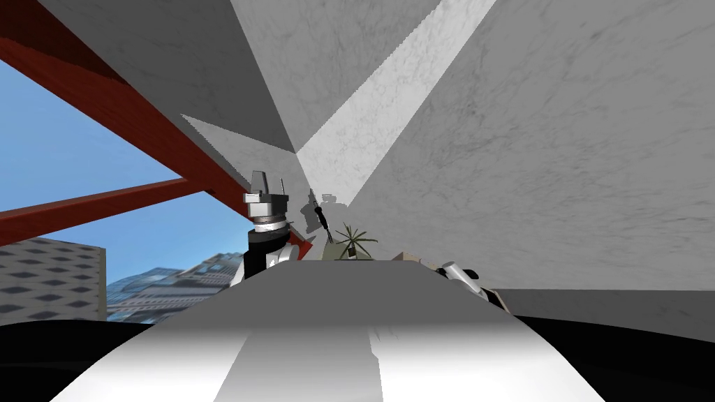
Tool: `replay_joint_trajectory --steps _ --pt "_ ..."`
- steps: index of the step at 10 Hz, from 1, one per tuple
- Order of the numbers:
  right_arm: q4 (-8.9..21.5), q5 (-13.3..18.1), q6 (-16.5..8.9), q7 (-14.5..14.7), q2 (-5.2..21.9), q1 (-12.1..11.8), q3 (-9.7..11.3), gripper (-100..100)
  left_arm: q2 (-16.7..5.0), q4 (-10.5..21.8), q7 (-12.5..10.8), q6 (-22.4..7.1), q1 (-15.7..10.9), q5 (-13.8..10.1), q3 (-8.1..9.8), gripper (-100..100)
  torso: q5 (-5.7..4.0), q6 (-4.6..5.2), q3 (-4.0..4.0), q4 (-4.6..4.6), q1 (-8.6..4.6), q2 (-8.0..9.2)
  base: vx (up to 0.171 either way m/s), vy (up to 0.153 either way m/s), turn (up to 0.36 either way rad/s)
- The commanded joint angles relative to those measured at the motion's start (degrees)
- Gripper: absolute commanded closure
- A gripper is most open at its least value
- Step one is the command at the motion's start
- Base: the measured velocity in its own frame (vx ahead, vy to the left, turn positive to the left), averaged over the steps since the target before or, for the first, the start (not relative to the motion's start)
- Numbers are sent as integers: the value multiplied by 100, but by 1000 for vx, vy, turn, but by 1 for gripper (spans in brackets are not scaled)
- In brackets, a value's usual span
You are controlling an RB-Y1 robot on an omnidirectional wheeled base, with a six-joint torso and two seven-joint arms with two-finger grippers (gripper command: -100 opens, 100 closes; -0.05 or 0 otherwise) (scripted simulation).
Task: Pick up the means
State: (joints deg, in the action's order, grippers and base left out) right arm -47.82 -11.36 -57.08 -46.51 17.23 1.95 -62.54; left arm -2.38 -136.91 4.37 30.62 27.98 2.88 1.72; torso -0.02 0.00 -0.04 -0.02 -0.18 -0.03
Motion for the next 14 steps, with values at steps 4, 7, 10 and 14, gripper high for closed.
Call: replay_joint_trajectory --steps 4,7,10,14 --pt "153 -6 301 22 -138 -15 104 -100 0 0 0 0 0 0 0 0 -3 -1 -8 -3 -12 -14 38 -45 -39" --pt "162 -6 323 29 -139 -15 108 100 0 0 0 0 0 0 0 0 -1 -1 0 0 5 1 -73 4 50" --pt "153 -8 330 30 -132 -2 110 0 0 0 0 0 -1 0 0 0 -10 7 12 0 -2 25 -32 2 -1" --pt "29 -3 81 9 -33 -6 23 100 1 0 0 0 0 0 -1 0 -4 0 -10 -5 18 -14 59 26 -1"
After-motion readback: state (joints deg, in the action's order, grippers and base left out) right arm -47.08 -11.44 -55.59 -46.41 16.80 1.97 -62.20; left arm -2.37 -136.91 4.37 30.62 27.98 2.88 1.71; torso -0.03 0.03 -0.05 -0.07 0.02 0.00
